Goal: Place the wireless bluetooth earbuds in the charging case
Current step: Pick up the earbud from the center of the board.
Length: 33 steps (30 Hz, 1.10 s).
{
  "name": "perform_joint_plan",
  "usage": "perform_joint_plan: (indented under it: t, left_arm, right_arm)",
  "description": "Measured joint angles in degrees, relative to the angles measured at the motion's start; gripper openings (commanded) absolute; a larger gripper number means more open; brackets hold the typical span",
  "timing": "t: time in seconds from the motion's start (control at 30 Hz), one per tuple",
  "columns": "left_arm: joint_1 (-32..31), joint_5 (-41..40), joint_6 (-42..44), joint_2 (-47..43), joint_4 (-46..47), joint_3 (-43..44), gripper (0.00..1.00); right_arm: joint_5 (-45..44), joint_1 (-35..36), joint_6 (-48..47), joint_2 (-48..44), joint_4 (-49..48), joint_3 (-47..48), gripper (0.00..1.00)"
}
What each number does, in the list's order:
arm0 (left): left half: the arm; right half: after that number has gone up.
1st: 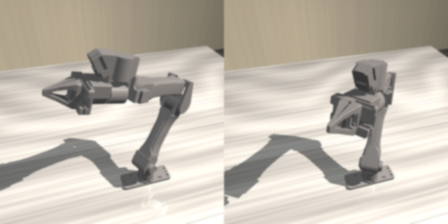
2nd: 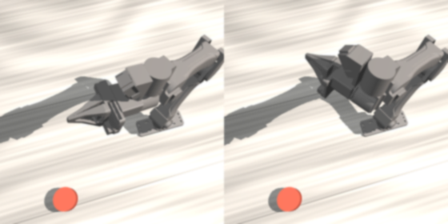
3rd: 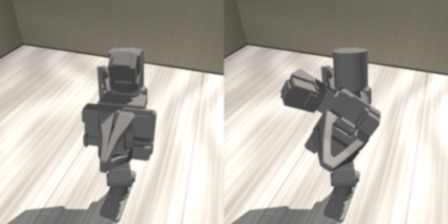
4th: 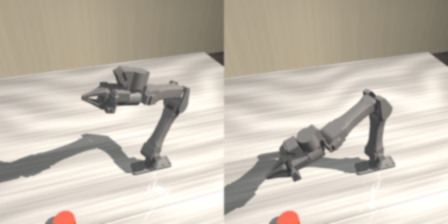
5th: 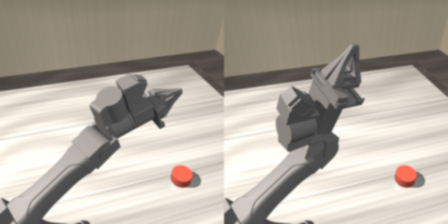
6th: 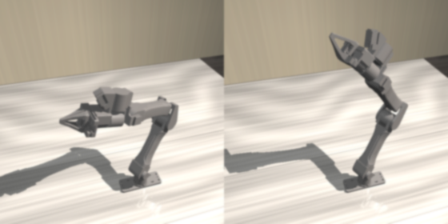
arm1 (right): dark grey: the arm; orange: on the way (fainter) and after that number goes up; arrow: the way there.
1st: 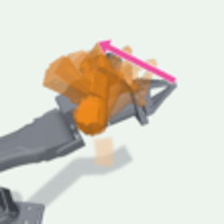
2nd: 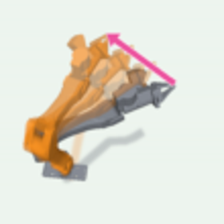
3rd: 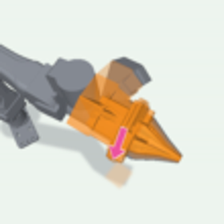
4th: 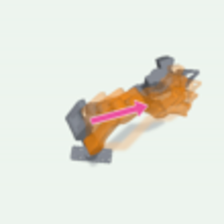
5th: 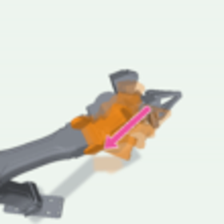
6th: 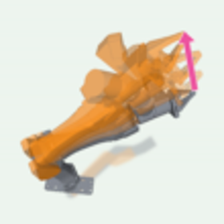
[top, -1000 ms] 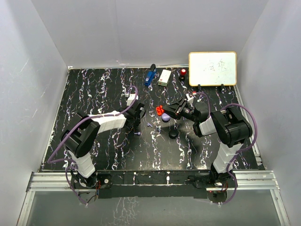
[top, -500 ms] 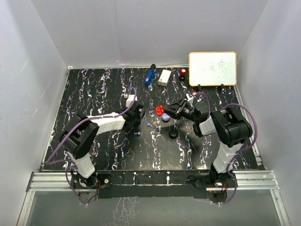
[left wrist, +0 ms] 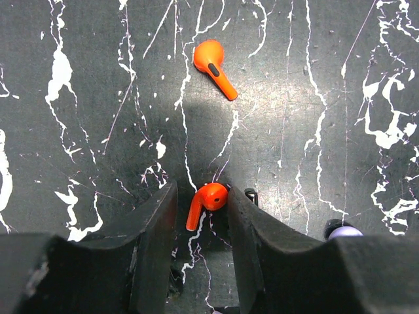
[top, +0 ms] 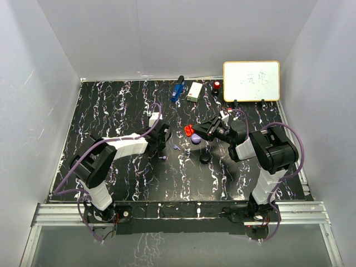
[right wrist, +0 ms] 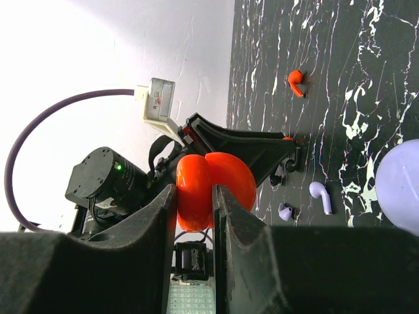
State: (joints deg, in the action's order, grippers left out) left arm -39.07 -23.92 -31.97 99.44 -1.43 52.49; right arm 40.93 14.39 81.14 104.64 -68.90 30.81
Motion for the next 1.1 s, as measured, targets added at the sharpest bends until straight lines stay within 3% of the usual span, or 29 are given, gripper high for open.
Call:
perform_joint_plan:
  t: [0.57,0.9,1.1]
  left_arm:
    - [0.0,0.4,0.3,-0.2,-0.1,0.0,0.0]
    - [-0.1,1.7,3.6,-2.8,-3.3,0.0,0.0]
    - [-0.1,3.8,7.0,-9.2,3.3,0.0,0.0]
  right_arm:
    - [0.0,0.0,0.0,0.0,0.0,0.0,0.0]
    - [0.2,0.0,0.0,0.0,0.1,0.0,0.0]
    - [0.7,0.0,-0.3,0.0,1.4,0.1,0.0]
